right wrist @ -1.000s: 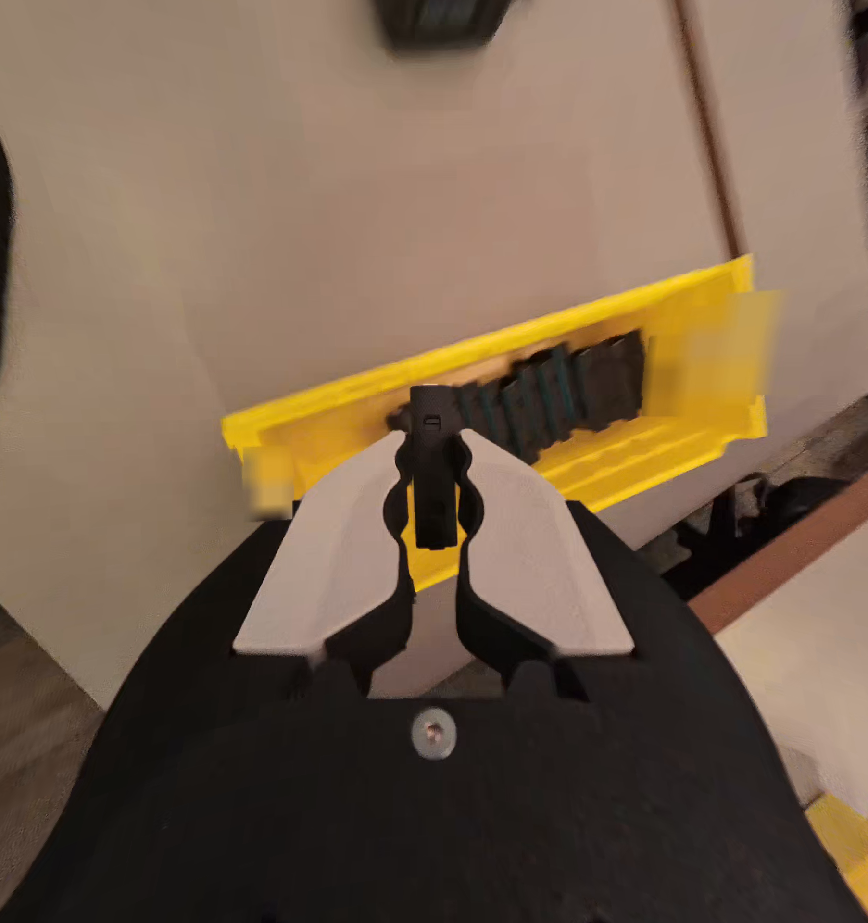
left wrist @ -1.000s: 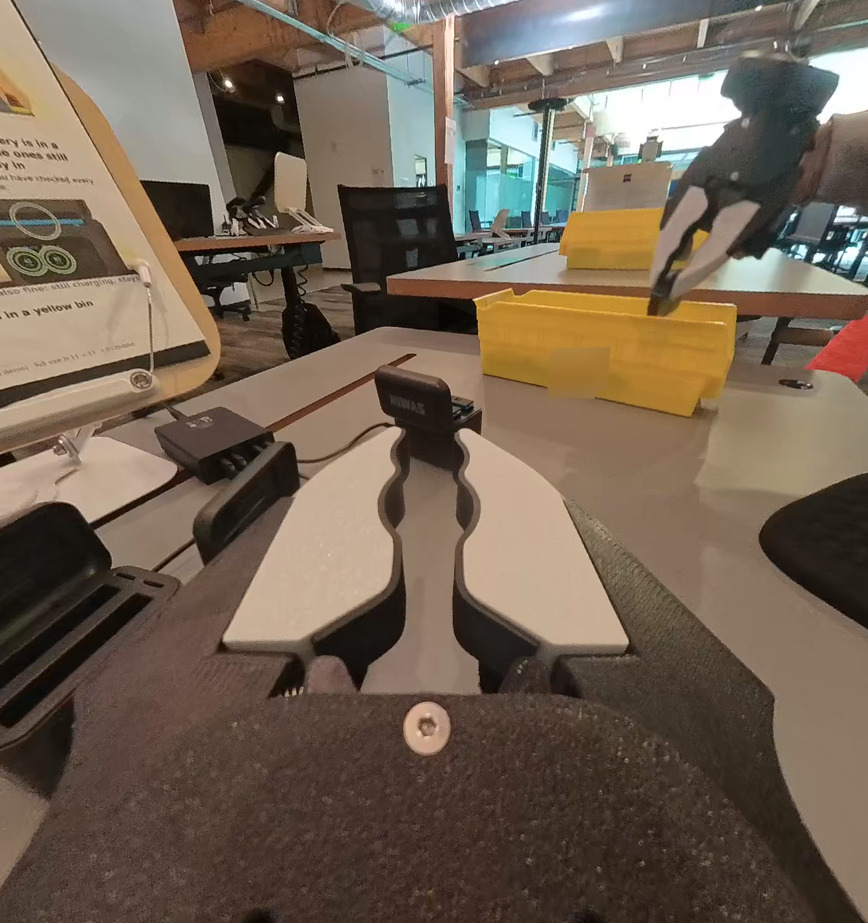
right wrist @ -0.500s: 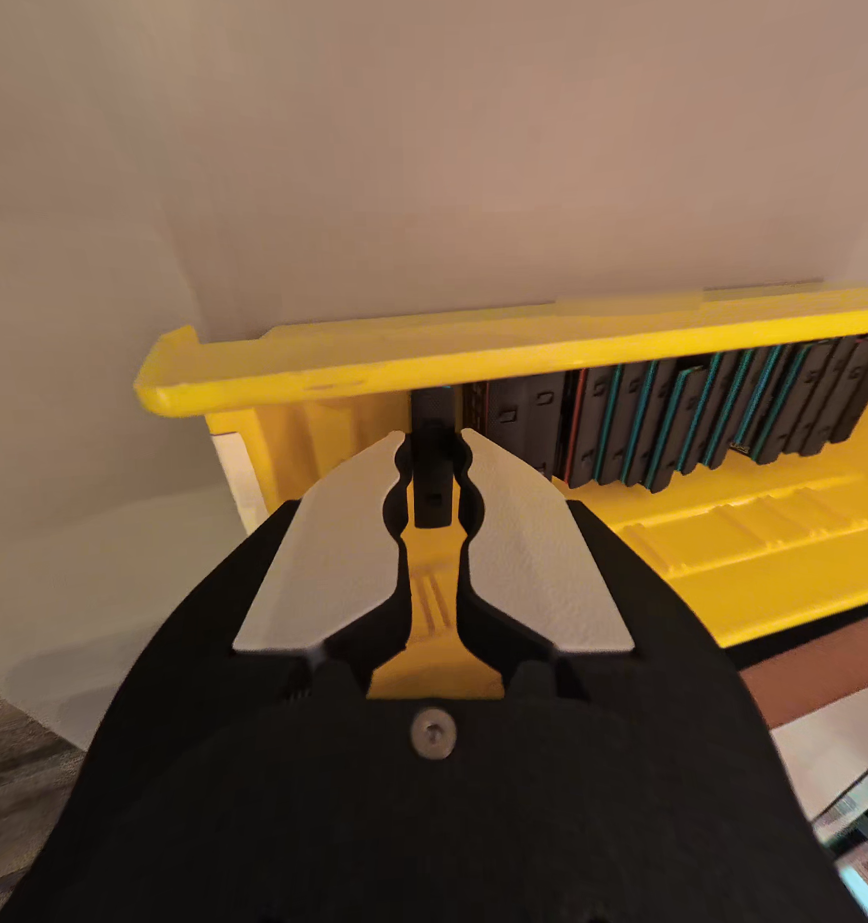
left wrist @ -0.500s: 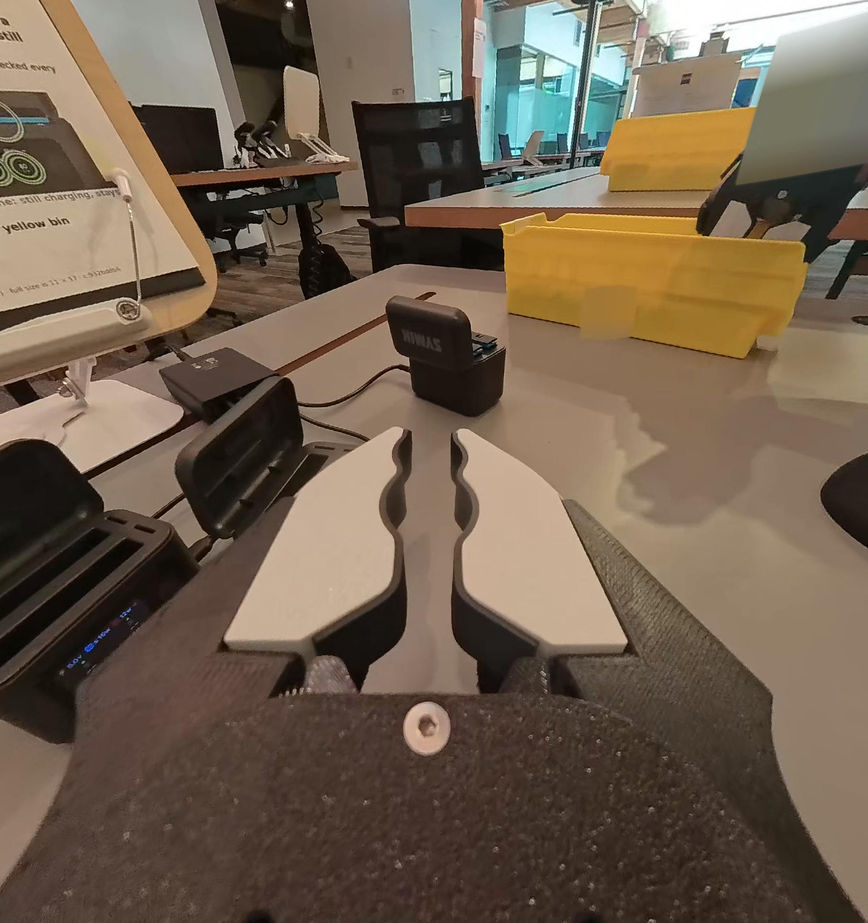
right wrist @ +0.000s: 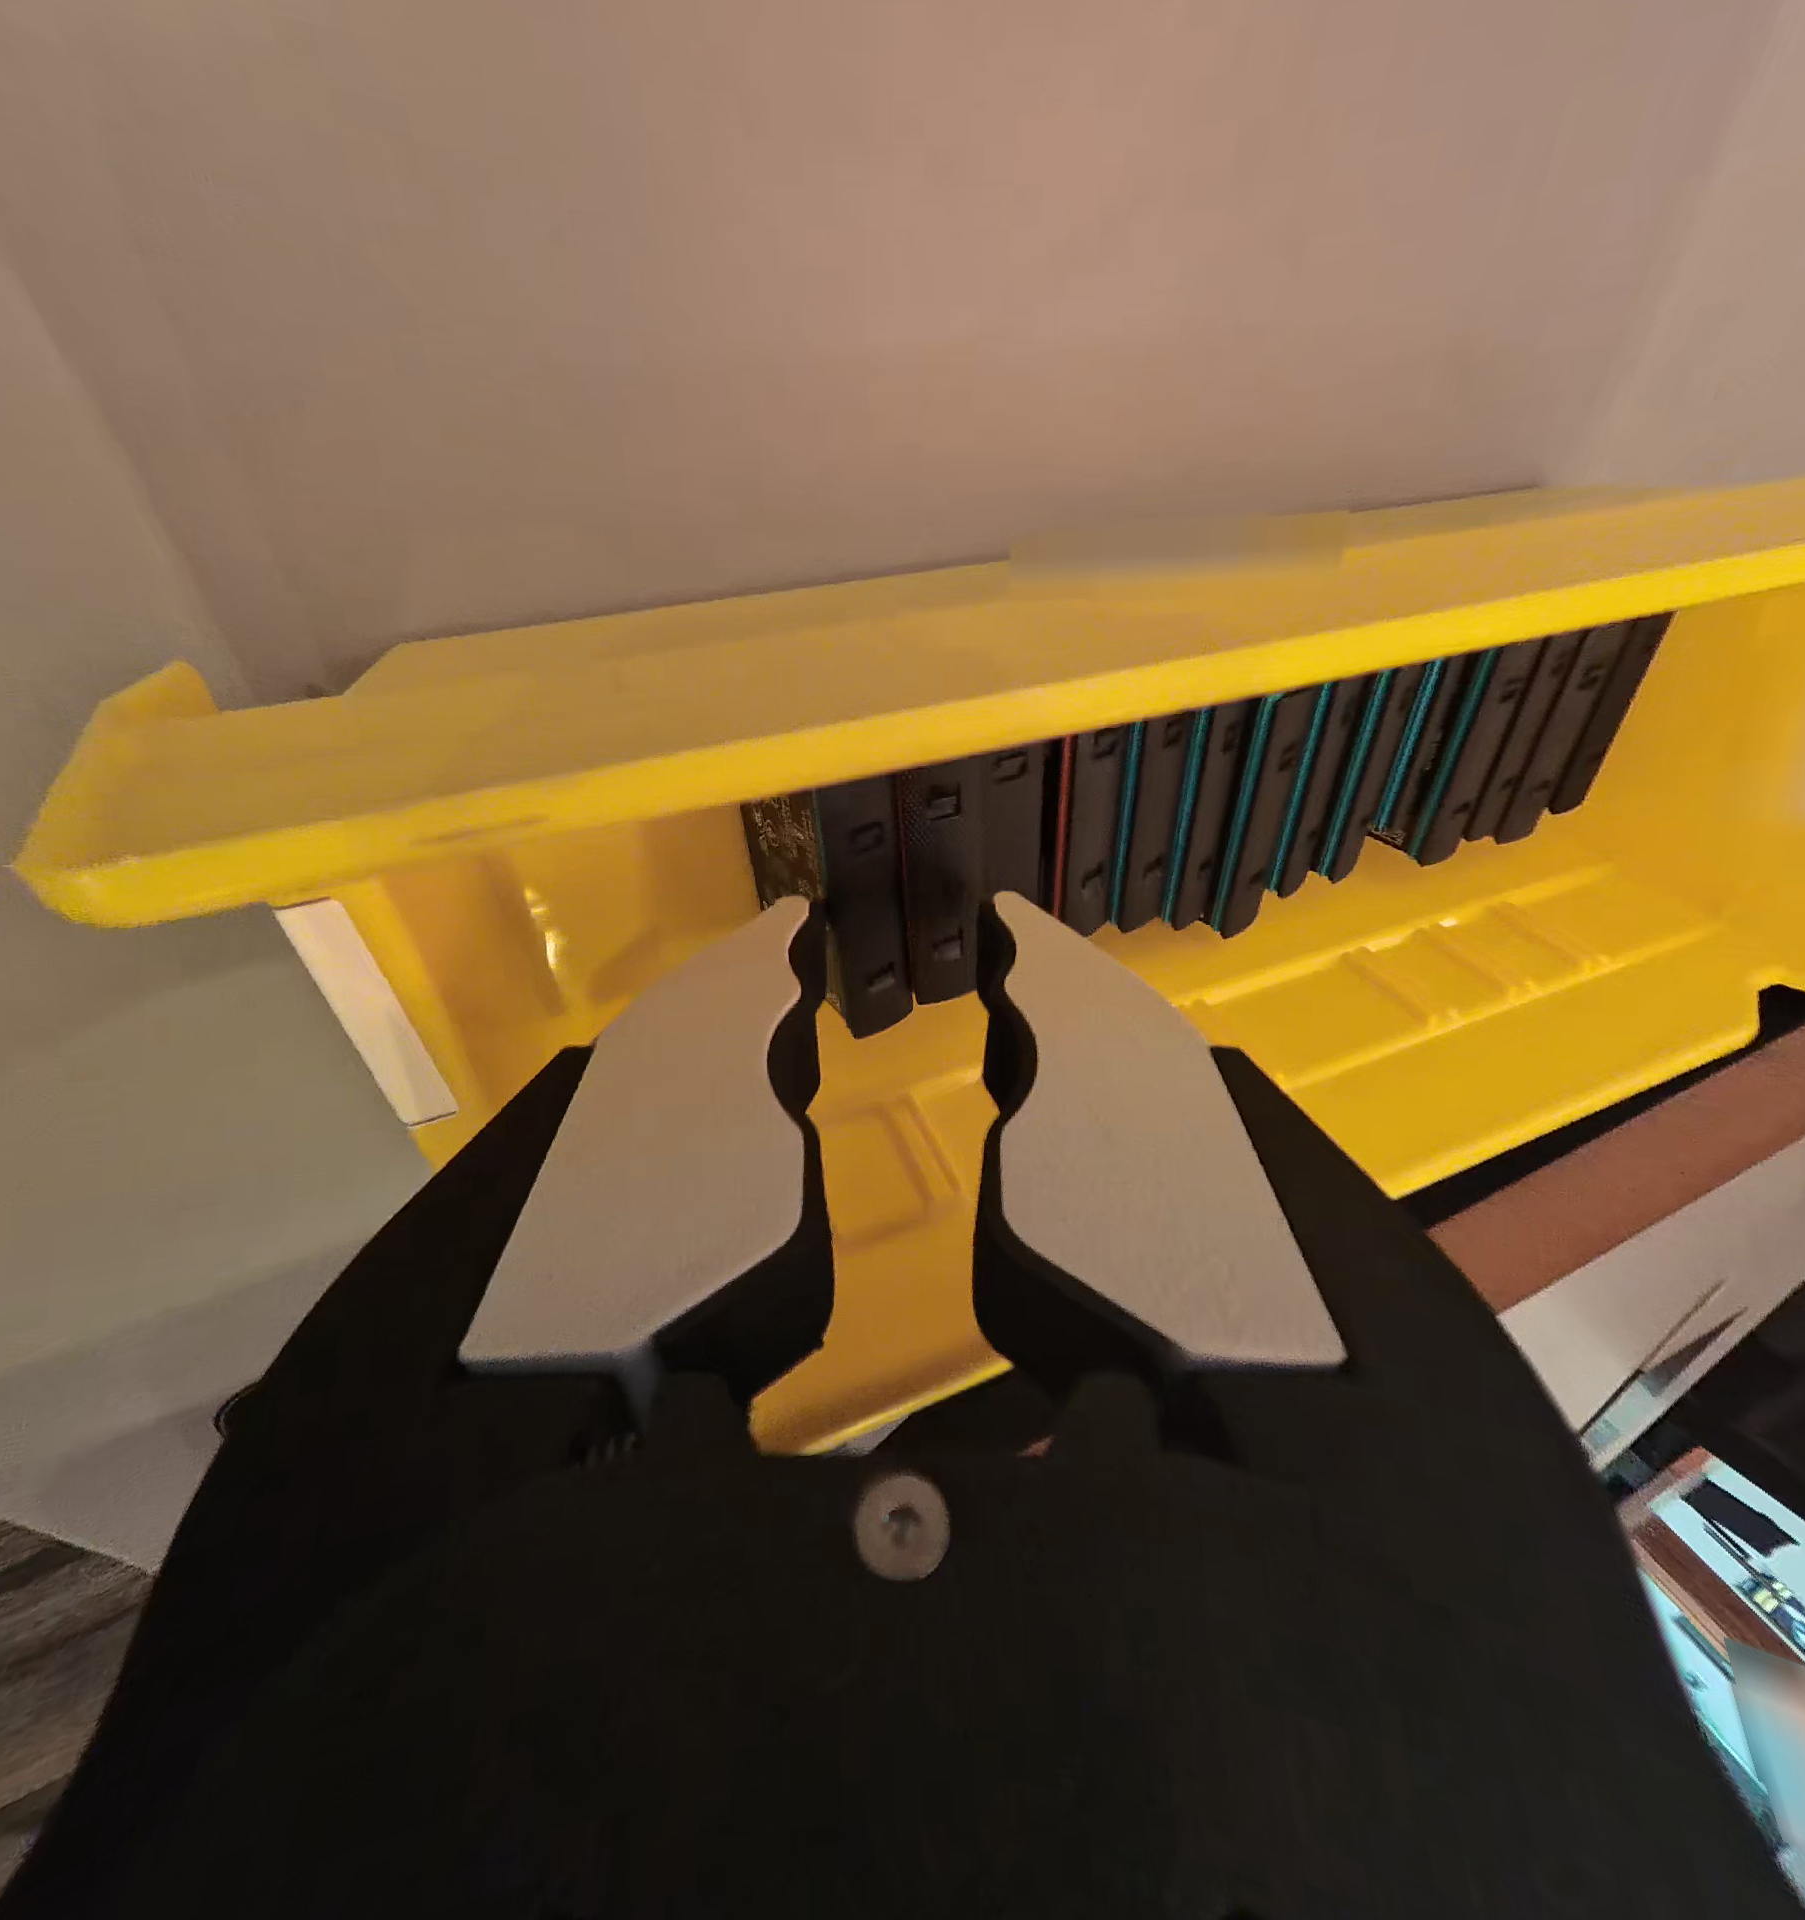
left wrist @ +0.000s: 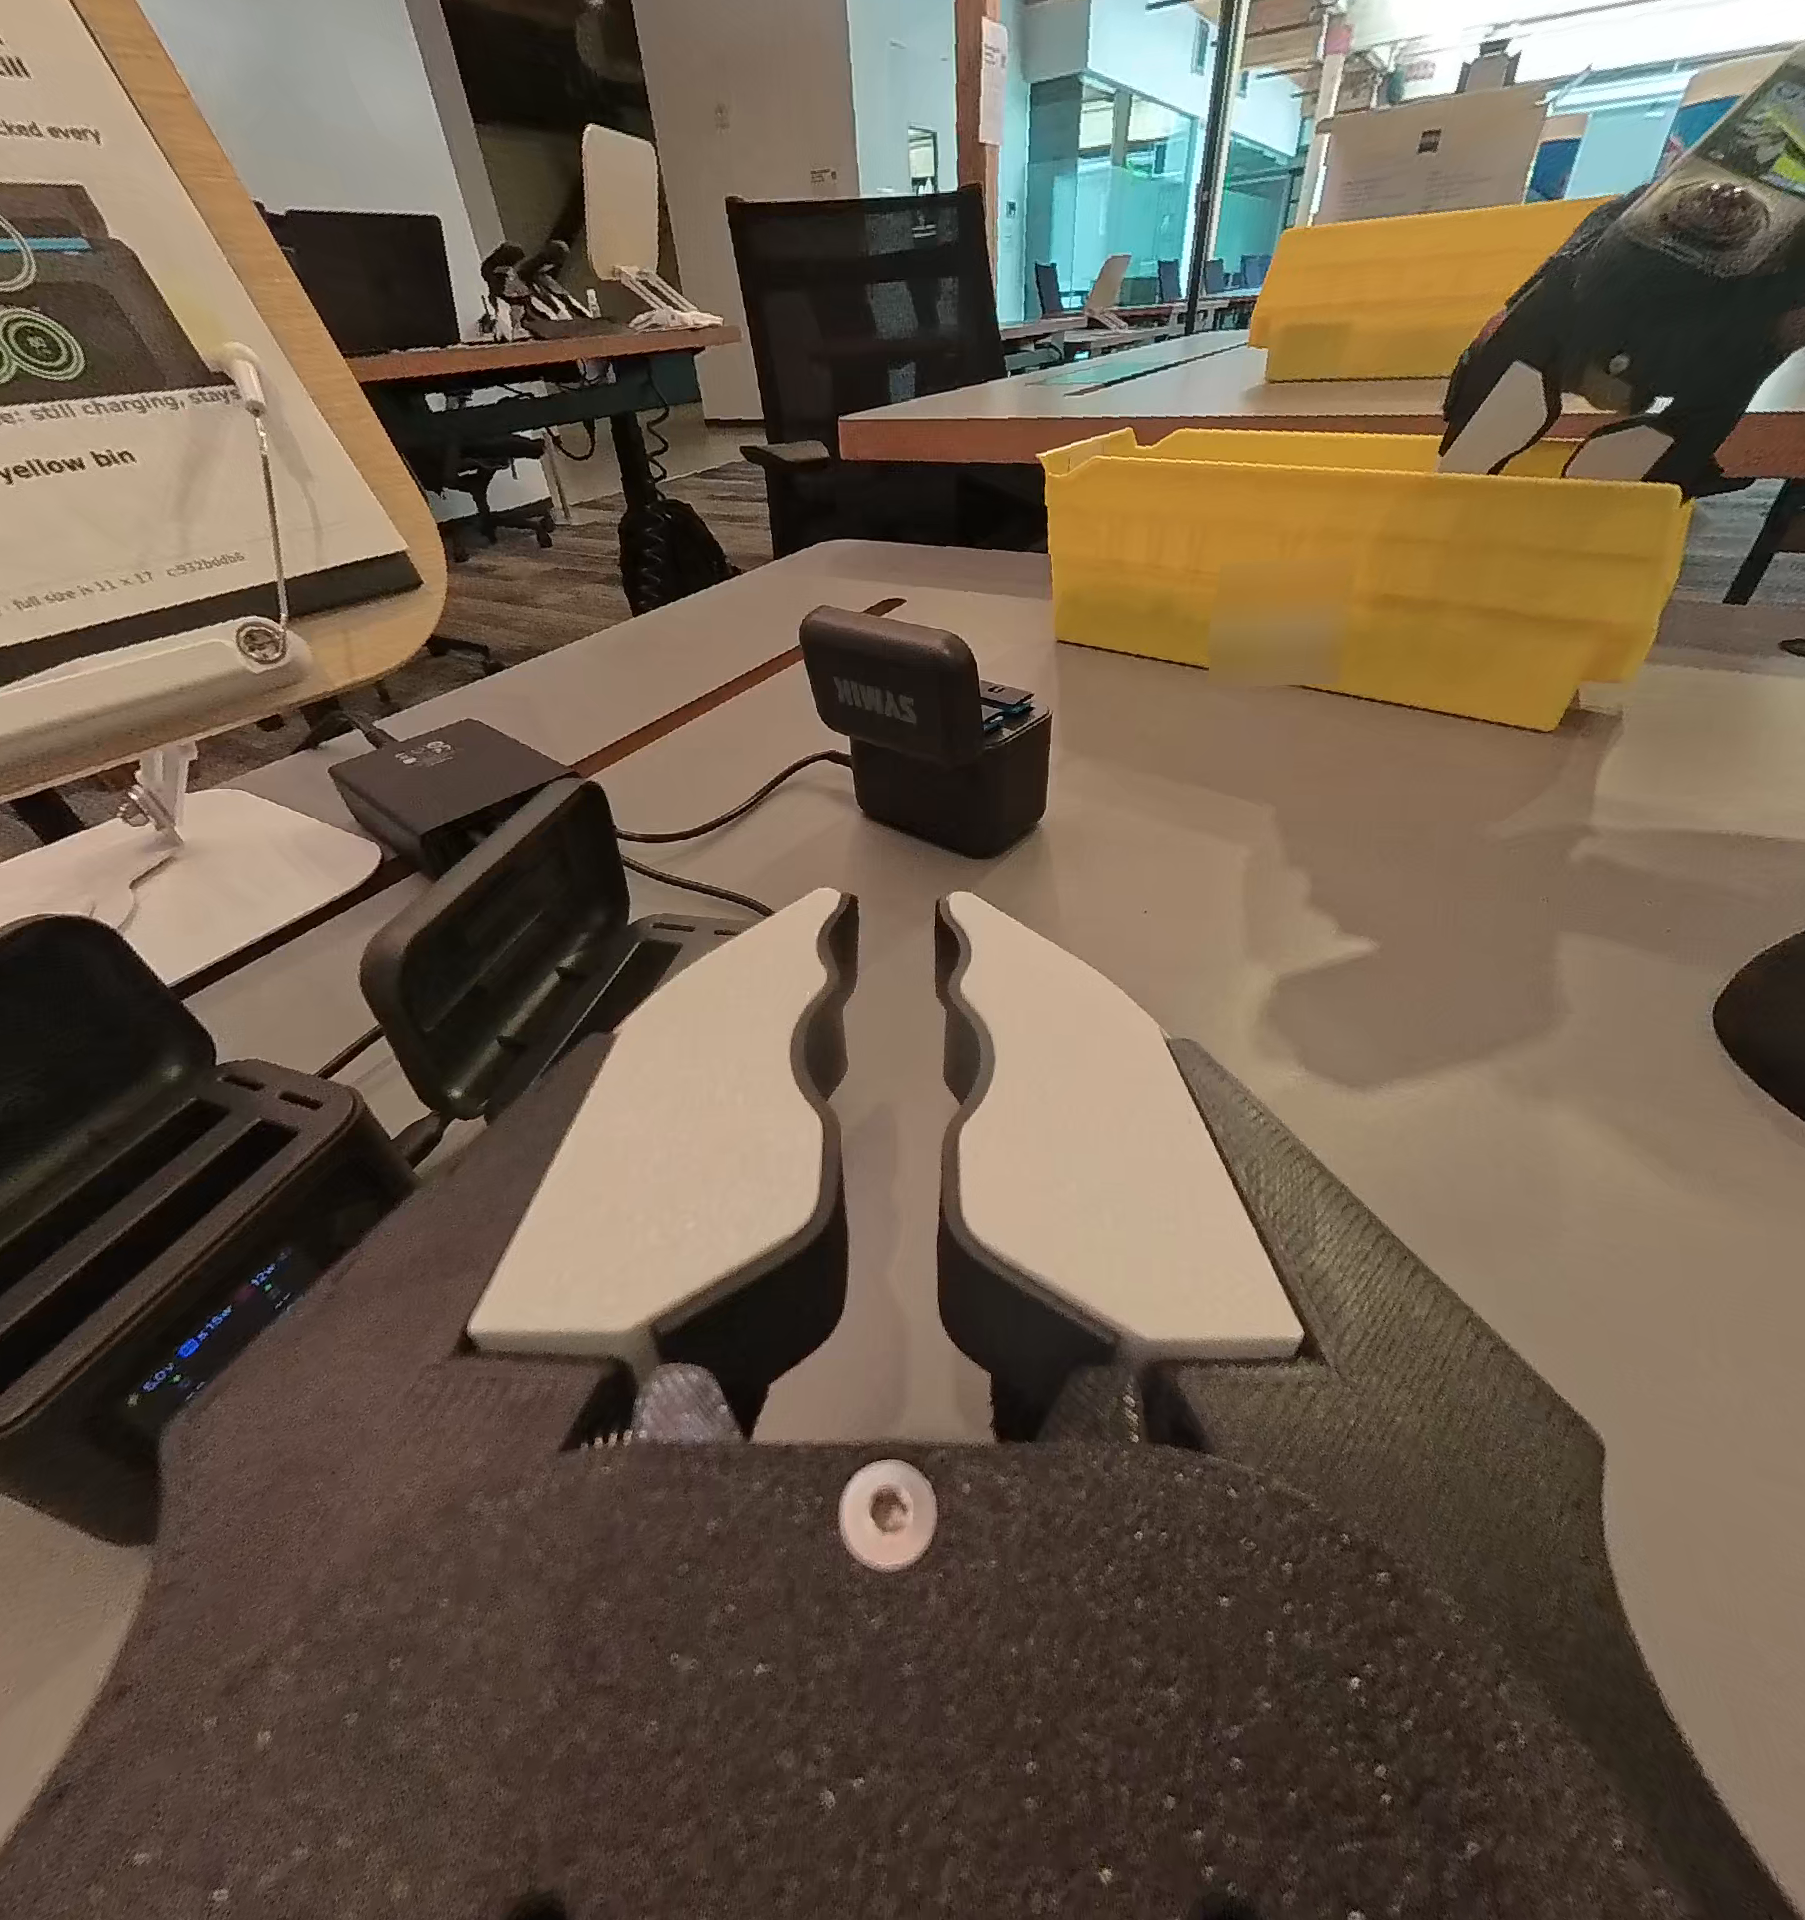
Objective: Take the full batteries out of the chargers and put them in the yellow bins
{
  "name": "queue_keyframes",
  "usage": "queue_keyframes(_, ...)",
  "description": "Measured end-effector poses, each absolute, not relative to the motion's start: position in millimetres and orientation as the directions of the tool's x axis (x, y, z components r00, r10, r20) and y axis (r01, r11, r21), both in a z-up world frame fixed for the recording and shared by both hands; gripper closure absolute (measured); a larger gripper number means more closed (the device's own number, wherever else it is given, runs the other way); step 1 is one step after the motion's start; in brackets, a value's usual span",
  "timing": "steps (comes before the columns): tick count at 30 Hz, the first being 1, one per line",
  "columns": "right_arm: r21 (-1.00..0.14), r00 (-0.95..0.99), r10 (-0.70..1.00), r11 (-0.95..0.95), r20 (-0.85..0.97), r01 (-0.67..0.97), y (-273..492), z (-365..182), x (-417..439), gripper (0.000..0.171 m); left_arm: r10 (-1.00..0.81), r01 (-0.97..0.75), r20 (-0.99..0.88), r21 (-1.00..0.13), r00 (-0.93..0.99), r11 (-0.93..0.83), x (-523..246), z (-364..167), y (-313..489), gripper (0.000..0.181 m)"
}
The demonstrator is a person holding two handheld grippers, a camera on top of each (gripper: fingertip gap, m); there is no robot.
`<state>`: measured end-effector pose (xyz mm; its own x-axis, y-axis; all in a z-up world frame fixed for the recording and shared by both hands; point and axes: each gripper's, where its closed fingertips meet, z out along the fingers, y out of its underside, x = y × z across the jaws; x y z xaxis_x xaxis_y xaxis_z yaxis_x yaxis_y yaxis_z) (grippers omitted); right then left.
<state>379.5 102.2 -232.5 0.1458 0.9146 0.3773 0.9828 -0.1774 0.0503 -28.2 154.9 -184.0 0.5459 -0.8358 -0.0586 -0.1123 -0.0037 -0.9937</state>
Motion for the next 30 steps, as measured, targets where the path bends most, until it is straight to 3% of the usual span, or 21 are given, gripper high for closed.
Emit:
queue_keyframes(9,0.008,0.184,0.880,-0.209,0.438,0.978,104.8,-218.1,378.7,0.143,-0.835,-0.128,-0.073,-0.992,0.546,0.003,-27.2,-185.5,154.6,0.168)
queue_keyframes(13,-0.114,0.251,0.823,-0.224,0.510,0.968,117.6,-185.2,365.0,0.142,-0.836,-0.130,-0.074,-0.991,0.544,0.003,-26.7,-185.9,154.4,0.168)
queue_keyframes(18,-0.354,0.356,0.767,-0.179,0.535,0.918,141.0,-141.6,316.8,0.124,-0.837,-0.135,-0.078,-0.991,0.542,0.005,-26.2,-186.2,154.2,0.169)
queue_keyframes(21,-0.443,0.373,0.793,-0.146,0.482,0.885,152.7,-134.3,277.8,0.111,-0.835,-0.143,-0.089,-0.990,0.544,0.012,-26.6,-186.3,154.3,0.169)
queue_keyframes(30,-0.468,0.283,0.908,-0.115,0.307,0.876,197.8,-178.8,175.8,0.079,-0.833,-0.158,-0.107,-0.987,0.543,0.024,-27.4,-185.8,155.3,0.169)
